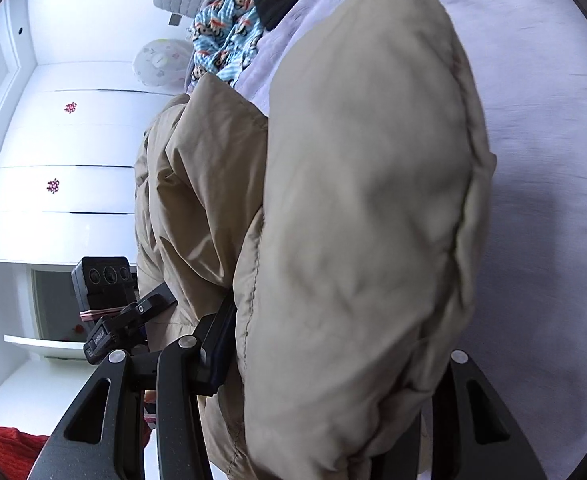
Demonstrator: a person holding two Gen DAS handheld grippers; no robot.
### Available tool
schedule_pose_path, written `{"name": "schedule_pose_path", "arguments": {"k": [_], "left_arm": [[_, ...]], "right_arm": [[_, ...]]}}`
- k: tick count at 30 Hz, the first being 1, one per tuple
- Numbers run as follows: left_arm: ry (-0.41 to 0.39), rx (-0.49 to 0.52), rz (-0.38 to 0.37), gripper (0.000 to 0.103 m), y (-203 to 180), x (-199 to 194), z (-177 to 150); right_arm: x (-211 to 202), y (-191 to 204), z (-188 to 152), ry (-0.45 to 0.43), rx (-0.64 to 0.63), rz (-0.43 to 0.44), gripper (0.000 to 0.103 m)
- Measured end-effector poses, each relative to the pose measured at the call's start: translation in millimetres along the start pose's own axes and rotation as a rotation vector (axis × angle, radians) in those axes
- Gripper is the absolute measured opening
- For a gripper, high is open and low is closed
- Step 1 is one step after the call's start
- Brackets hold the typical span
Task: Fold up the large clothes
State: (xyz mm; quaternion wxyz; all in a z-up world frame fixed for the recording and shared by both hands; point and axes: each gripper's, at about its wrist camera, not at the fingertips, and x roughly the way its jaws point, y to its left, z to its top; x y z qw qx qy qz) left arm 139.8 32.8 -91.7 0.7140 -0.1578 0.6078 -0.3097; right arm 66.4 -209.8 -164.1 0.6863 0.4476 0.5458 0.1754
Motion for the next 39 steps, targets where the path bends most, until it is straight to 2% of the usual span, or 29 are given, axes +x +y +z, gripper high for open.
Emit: {"name": "schedule_pose_path", "arguments": {"k": [3, 6, 10, 13, 17, 21, 23, 24, 26, 29, 32, 34, 36, 38, 39], "left_arm": [[0.002, -0.021, 0.049, 0.079, 51, -12, 13], [0.025, -0.046, 0.095, 0.079, 94, -10, 17], [0.058, -0.088, 0.087, 0.085, 124, 3, 9], [0.047, -0.068, 0.081, 0.086, 143, 1, 0], [0.039, -0.065, 0.104, 0.087, 144, 8, 0], [0.021, -0.058, 0.133, 0.091, 124, 13, -1], [0.015, -0.051, 0.15, 0.091, 111, 15, 2], [0.015, -0.054, 0.151, 0.091, 111, 13, 2], [0.014, -0.056, 0.156, 0.091, 111, 13, 2], [0.013, -0.058, 0.167, 0.091, 109, 14, 1], [0.016, -0.059, 0.184, 0.091, 106, 12, 2], [0.019, -0.059, 0.194, 0.091, 105, 9, 2], [0.019, -0.059, 0.197, 0.091, 105, 8, 2], [0.019, -0.062, 0.207, 0.091, 104, 8, 4], [0.019, -0.061, 0.219, 0.091, 104, 6, 4]], "right_arm": [[49, 17, 7, 0.015, -0.012, -0.014, 0.051], [90, 23, 5, 0.038, -0.001, -0.064, 0.051], [115, 29, 3, 0.041, 0.031, -0.167, 0.057], [108, 35, 0, 0.051, 0.046, -0.248, 0.059], [80, 48, 4, 0.03, 0.028, -0.376, 0.061], [37, 54, -6, -0.033, -0.005, -0.552, 0.065], [13, 66, -8, -0.109, -0.049, -0.623, 0.065], [5, 77, -9, -0.152, -0.079, -0.627, 0.065], [-1, 94, -6, -0.201, -0.117, -0.567, 0.065], [15, 95, -1, -0.132, -0.102, -0.477, 0.065], [45, 80, 12, -0.093, -0.04, -0.431, 0.065], [61, 64, 20, -0.094, 0.04, -0.406, 0.065], [79, 43, 33, -0.115, 0.182, -0.384, 0.065], [83, 25, 40, -0.14, 0.299, -0.283, 0.064], [87, 23, 43, -0.145, 0.322, -0.26, 0.055]]}}
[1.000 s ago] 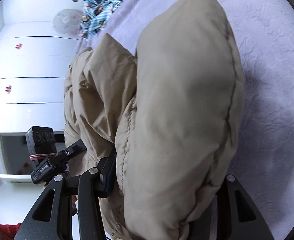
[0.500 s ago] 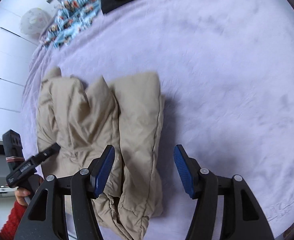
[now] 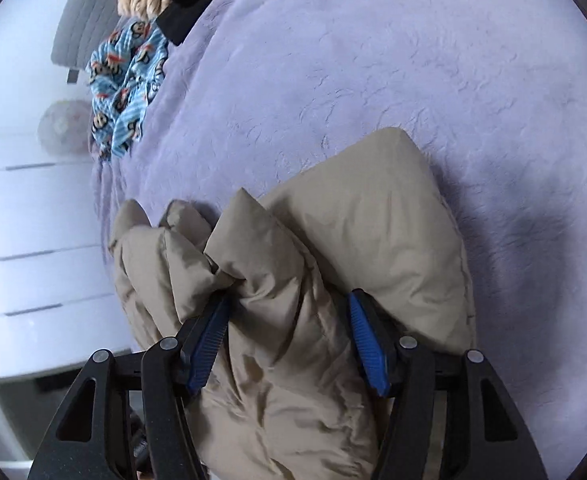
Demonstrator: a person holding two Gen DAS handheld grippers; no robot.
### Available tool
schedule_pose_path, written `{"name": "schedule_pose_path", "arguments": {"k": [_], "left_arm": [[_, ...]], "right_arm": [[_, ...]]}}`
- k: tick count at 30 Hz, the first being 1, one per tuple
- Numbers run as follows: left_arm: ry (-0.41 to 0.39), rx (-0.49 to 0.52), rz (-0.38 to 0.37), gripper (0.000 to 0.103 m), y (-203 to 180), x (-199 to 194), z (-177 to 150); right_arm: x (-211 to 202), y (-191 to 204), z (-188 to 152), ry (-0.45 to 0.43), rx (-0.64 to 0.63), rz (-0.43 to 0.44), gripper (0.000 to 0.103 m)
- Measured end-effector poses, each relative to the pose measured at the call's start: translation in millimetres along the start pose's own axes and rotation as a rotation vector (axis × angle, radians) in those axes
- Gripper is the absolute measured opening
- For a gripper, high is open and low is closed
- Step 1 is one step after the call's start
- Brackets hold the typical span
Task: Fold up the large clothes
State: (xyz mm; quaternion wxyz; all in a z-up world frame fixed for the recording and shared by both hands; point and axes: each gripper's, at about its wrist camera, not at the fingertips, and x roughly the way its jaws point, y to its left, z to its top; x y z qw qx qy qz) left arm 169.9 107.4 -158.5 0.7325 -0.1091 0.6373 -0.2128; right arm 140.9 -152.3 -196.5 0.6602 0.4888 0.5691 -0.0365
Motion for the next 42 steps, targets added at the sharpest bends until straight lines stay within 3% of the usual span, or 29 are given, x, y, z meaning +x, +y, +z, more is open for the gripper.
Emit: {"name": "schedule_pose_path", "arguments": {"k": [1, 2, 6, 10, 12, 14, 20, 26, 33, 35, 38, 42], "left_arm": [[-0.008, 0.003, 0.025, 0.091, -1, -4, 1], [-0.036, 0.002, 0.059, 0.091, -3, -12, 3], [-0.199, -0.029, 0.07, 0.091, -4, -47, 19], [-0.161, 0.0, 0.114, 0.091, -8, -31, 35], [-0.118, 0.026, 0.128, 0.091, -12, -17, 33], [-0.099, 0.066, 0.14, 0.091, -22, -5, 28], [-0.087, 0.227, 0.212, 0.093, -54, 13, 11], [-0.066, 0.188, 0.203, 0.093, -45, 12, 10], [-0.073, 0.187, 0.206, 0.093, -44, 13, 8], [-0.073, 0.187, 0.206, 0.094, -44, 13, 8], [-0.069, 0.187, 0.205, 0.094, -44, 11, 7], [-0.089, 0.194, 0.228, 0.094, -46, -6, 2]], "right_arm": [[0, 0, 1, -0.003, 0.001, 0.006, 0.044], [-1, 3, 2, 0.001, -0.021, -0.003, 0.026], [-6, 15, 0, 0.015, -0.102, -0.011, 0.023], [-4, 31, 0, 0.015, -0.173, -0.049, 0.022], [-3, 43, -4, -0.019, -0.263, -0.191, 0.012], [-4, 41, -12, -0.057, -0.32, -0.329, 0.01], [12, 4, -30, -0.025, -0.324, -0.419, 0.008], [-10, 10, -32, -0.045, -0.285, -0.383, 0.008], [-54, 42, -82, -0.116, -0.455, -0.358, 0.008], [-50, 47, -95, -0.09, -0.497, -0.355, 0.008], [-30, 42, -104, -0.045, -0.543, -0.423, 0.008], [-15, 26, -99, -0.022, -0.49, -0.437, 0.008]]}}
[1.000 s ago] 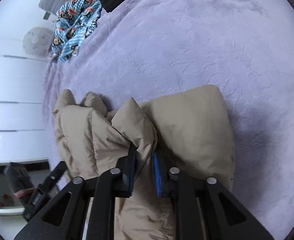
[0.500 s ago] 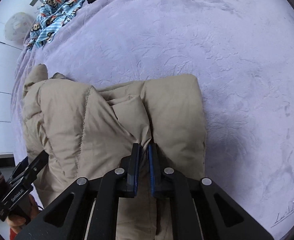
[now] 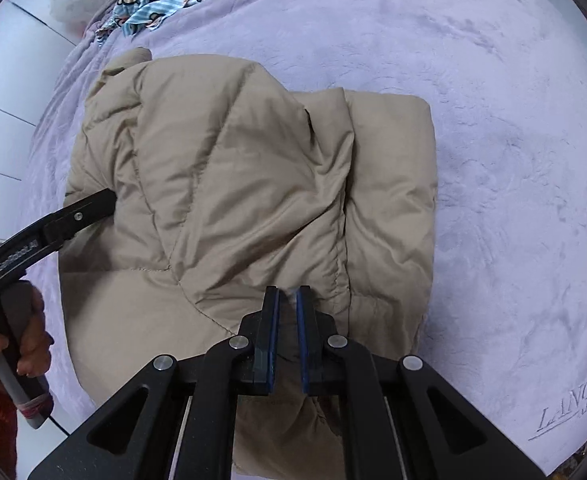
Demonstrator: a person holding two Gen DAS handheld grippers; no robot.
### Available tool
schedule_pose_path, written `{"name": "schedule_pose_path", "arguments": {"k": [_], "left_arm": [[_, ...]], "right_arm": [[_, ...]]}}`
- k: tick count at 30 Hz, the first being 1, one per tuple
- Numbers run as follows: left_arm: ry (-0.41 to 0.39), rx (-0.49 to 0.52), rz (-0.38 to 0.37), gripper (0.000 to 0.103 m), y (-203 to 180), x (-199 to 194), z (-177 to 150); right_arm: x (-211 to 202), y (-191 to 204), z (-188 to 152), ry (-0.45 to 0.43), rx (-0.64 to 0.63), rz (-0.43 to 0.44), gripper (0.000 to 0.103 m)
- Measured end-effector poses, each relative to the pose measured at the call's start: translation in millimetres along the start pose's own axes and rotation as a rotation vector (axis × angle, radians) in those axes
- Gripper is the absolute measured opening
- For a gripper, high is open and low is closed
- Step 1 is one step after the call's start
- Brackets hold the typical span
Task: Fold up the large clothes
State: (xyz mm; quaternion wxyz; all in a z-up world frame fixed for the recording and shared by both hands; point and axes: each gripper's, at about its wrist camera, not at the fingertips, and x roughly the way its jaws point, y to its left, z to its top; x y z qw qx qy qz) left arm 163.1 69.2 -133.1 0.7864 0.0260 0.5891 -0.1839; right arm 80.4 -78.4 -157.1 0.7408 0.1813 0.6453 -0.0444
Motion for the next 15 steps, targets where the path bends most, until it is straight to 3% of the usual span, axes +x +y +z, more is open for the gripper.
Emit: {"name": "schedule_pose_path", "arguments": {"k": [6, 11, 15], "left_arm": [[-0.022, -0.009, 0.006, 0.094, 12, -31, -30], [0.032, -0.053, -0.002, 0.094, 19, -22, -60], [0.037, -0.083, 0.005, 0.094, 18, -23, -66]], "right_arm": [[9, -6, 3, 0.005, 0.008, -0.031, 0.011], [15, -16, 1, 0.011, 0.036, -0.037, 0.011], [11, -13, 0, 0.01, 0.028, -0.051, 0.011]]}}
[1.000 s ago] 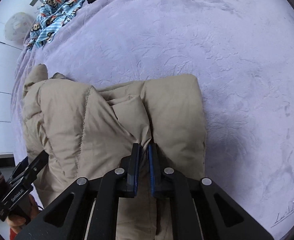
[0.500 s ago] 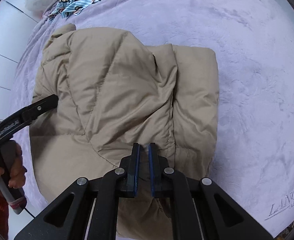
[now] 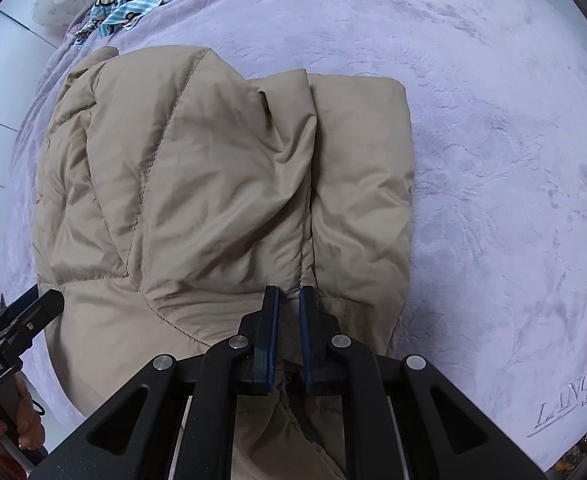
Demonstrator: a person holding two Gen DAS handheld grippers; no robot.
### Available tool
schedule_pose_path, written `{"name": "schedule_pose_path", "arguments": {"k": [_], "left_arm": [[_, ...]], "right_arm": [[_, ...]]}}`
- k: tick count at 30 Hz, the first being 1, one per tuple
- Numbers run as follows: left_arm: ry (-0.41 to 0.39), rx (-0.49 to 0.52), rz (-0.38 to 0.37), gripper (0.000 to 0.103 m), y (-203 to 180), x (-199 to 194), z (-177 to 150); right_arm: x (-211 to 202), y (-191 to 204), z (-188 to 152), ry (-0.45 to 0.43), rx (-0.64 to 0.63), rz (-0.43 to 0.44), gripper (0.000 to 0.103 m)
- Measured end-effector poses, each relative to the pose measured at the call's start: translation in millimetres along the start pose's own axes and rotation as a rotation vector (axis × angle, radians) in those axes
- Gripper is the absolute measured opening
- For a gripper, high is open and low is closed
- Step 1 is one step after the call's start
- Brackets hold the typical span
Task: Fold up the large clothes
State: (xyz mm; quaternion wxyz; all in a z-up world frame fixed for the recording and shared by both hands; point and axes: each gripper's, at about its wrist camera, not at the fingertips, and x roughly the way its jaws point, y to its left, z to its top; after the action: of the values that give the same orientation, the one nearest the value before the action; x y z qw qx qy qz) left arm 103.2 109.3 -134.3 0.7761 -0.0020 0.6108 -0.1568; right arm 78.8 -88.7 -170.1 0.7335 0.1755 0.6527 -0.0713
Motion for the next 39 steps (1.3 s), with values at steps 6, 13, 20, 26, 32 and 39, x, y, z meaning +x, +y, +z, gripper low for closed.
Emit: {"name": "schedule_pose_path", "arguments": {"k": [6, 13, 20, 26, 32, 39], "left_arm": [[-0.015, 0.046, 0.042, 0.094, -10, -17, -7], [-0.023, 0.043, 0.043, 0.094, -19, -42, -15], [-0.07, 0.047, 0.076, 0.102, -29, -73, -27], [-0.133, 0.023, 0.137, 0.102, -35, -100, -32], [-0.176, -0.003, 0.171, 0.102, -40, -129, -41], [-0.197, -0.011, 0.182, 0.102, -47, -145, -47]], "right_arm": [[-29, -3, -9, -0.023, 0.022, 0.016, 0.011], [-58, -5, -29, -0.039, 0.052, 0.033, 0.012], [-76, -1, -49, -0.041, 0.061, 0.035, 0.012], [-94, 5, -54, -0.073, 0.031, 0.024, 0.012], [-126, 20, -56, -0.177, -0.037, -0.03, 0.066], [-157, 29, -58, -0.271, -0.065, -0.054, 0.075]]}}
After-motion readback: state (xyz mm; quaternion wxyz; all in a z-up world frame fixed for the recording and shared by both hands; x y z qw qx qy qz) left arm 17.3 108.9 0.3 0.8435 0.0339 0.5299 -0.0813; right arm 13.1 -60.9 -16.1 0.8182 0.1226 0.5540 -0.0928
